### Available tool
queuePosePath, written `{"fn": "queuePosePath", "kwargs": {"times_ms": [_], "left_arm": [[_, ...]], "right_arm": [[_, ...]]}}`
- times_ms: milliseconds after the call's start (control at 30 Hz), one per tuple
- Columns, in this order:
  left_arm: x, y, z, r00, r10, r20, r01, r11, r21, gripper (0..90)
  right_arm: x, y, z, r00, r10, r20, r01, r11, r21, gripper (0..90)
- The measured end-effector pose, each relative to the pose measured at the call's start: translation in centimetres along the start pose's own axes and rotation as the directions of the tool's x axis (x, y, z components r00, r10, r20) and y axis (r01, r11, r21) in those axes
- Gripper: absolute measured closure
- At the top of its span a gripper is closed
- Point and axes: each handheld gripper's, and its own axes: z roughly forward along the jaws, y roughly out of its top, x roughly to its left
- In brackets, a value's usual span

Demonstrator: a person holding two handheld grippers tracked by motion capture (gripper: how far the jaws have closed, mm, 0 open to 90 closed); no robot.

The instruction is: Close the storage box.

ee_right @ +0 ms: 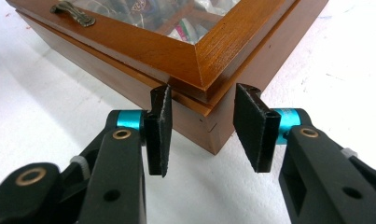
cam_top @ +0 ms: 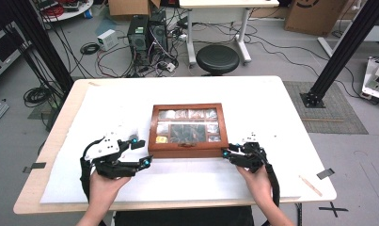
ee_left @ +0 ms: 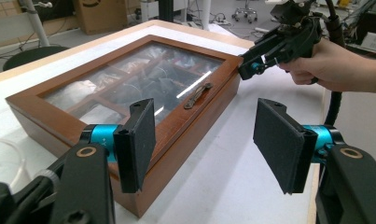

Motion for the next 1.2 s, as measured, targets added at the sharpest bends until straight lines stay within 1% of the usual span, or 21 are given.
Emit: {"fn": "queuePosePath", "kwargs": {"times_ms": [100, 200, 233, 300, 333, 433, 500, 533, 600, 667, 700, 733, 800, 867, 900, 1033, 1067, 1100, 1133, 1200], "left_arm": [[-0.1, 0.0, 0.3, 1.0000, 0.006, 0.002, -0.006, 1.0000, 0.004, 38.8], [-0.1, 0.1, 0.2, 1.0000, 0.007, 0.005, -0.007, 1.0000, 0.002, 38.8], [-0.1, 0.1, 0.2, 1.0000, 0.007, -0.001, -0.007, 1.0000, -0.002, 38.8], [0.0, 0.1, 0.0, 0.9999, 0.007, -0.007, -0.007, 1.0000, -0.007, 37.8], [0.1, 0.1, -0.1, 0.9999, 0.007, -0.010, -0.007, 0.9999, -0.009, 37.6], [0.2, 0.2, -0.4, 0.9995, 0.016, -0.026, -0.017, 0.9997, -0.020, 37.4], [0.2, 0.3, -0.7, 0.9990, 0.024, -0.037, -0.025, 0.9993, -0.029, 37.5], [0.2, 0.3, -0.9, 0.9981, 0.033, -0.051, -0.035, 0.9988, -0.035, 37.4], [0.1, 0.3, -1.2, 0.9962, 0.046, -0.074, -0.049, 0.9979, -0.042, 37.3], [0.2, 0.3, -1.5, 0.9939, 0.049, -0.099, -0.054, 0.9973, -0.050, 35.8], [0.2, 0.3, -1.7, 0.9932, 0.045, -0.107, -0.051, 0.9972, -0.054, 34.8], [0.3, 0.2, -1.9, 0.9918, 0.045, -0.120, -0.052, 0.9969, -0.059, 34.4], [0.3, 0.1, -2.4, 0.9885, 0.043, -0.145, -0.052, 0.9965, -0.065, 34.2], [0.4, 0.0, -2.8, 0.9839, 0.037, -0.175, -0.049, 0.9968, -0.063, 33.1], [0.5, 0.0, -3.0, 0.9835, 0.032, -0.178, -0.045, 0.9967, -0.068, 32.5], [0.8, -0.4, -3.7, 0.9762, 0.012, -0.216, -0.030, 0.9963, -0.080, 30.4], [0.8, -0.5, -3.8, 0.9747, 0.006, -0.223, -0.024, 0.9964, -0.081, 30.4], [0.9, -0.6, -4.0, 0.9747, -0.004, -0.223, -0.016, 0.9962, -0.085, 30.4], [1.0, -0.7, -4.1, 0.9747, -0.008, -0.223, -0.012, 0.9961, -0.088, 30.1], [1.1, -0.9, -4.2, 0.9716, -0.014, -0.236, -0.006, 0.9967, -0.081, 29.8]], "right_arm": [[0.0, -0.1, 0.1, 1.0000, -0.004, -0.003, 0.004, 0.9999, 0.016, 57.7], [0.0, -0.1, -0.1, 1.0000, -0.003, 0.008, 0.003, 0.9999, 0.010, 56.7], [0.0, -0.1, -0.2, 0.9999, -0.007, 0.010, 0.006, 1.0000, 0.008, 56.0], [0.0, -0.1, -0.4, 0.9999, -0.010, 0.008, 0.010, 0.9999, 0.005, 52.1], [0.0, -0.1, -0.5, 1.0000, -0.002, 0.008, 0.002, 1.0000, 0.002, 49.6], [0.1, 0.1, -1.0, 1.0000, 0.001, 0.003, -0.001, 0.9998, -0.022, 44.9], [0.2, 0.4, -1.5, 0.9999, -0.013, 0.003, 0.013, 0.9986, -0.052, 42.0], [0.3, 0.6, -1.7, 0.9997, -0.024, 0.003, 0.024, 0.9979, -0.061, 41.8], [0.4, 1.1, -2.6, 0.9975, -0.065, 0.026, 0.067, 0.9932, -0.095, 39.3], [0.4, 1.6, -3.4, 0.9928, -0.103, 0.063, 0.110, 0.9862, -0.124, 37.0], [0.3, 1.7, -3.8, 0.9901, -0.113, 0.083, 0.123, 0.9834, -0.133, 36.0], [0.2, 1.8, -4.0, 0.9880, -0.115, 0.102, 0.129, 0.9821, -0.137, 34.9], [-0.4, 2.0, -4.8, 0.9843, -0.086, 0.154, 0.112, 0.9798, -0.166, 28.8], [-1.0, 2.1, -5.2, 0.9809, -0.066, 0.183, 0.101, 0.9767, -0.189, 25.2], [-1.2, 2.2, -5.5, 0.9788, -0.059, 0.196, 0.099, 0.9753, -0.198, 22.8], [-1.7, 2.5, -6.0, 0.9725, -0.050, 0.227, 0.104, 0.9667, -0.234, 21.6], [-1.8, 2.6, -6.0, 0.9734, -0.053, 0.223, 0.110, 0.9616, -0.252, 21.6], [-1.8, 2.6, -6.0, 0.9734, -0.053, 0.223, 0.110, 0.9616, -0.252, 21.6], [-1.9, 2.6, -5.9, 0.9751, -0.056, 0.215, 0.112, 0.9598, -0.257, 21.5], [-1.9, 2.6, -5.6, 0.9766, -0.061, 0.206, 0.115, 0.9588, -0.260, 21.2]]}}
